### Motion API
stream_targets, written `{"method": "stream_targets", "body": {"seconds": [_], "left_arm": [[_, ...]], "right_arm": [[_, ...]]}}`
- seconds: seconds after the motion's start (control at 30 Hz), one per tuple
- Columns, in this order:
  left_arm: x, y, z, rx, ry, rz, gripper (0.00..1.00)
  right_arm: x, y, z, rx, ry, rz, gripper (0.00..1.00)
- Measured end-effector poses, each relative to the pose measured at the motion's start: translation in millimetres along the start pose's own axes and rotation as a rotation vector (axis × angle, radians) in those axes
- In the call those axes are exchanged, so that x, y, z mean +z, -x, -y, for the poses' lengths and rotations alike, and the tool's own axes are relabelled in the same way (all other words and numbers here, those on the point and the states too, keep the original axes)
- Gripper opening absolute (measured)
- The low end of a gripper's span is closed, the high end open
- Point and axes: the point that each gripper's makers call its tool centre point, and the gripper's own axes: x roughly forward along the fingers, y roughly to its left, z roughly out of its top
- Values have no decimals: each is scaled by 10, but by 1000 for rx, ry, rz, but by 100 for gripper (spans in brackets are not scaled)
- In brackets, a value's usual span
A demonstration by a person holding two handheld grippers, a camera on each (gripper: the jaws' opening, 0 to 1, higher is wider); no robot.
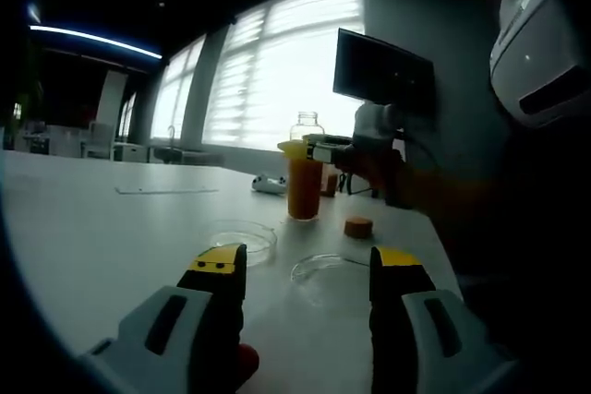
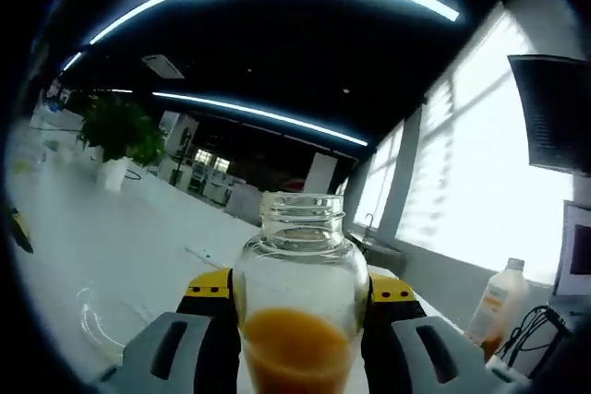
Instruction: Open the Petri dish lid, place the lid on the table, pour the liquid culture medium into the Petri dish, pick up the Petri dish lid from the table, and close the Petri dish
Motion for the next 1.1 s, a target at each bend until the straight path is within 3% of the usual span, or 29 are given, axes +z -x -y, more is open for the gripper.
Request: {"method": "stream_targets", "body": {"seconds": [0.47, 0.83, 1.1], "left_arm": [[4, 6, 5, 0, -2, 1, 45], [12, 13, 5, -2, -2, 5, 45], [15, 16, 2, -2, -2, 7, 45]], "right_arm": [[72, 34, -376, 18, 222, 28, 47], [20, 78, -618, 45, 418, 34, 47], [-8, 99, -774, 61, 509, 43, 47]]}}
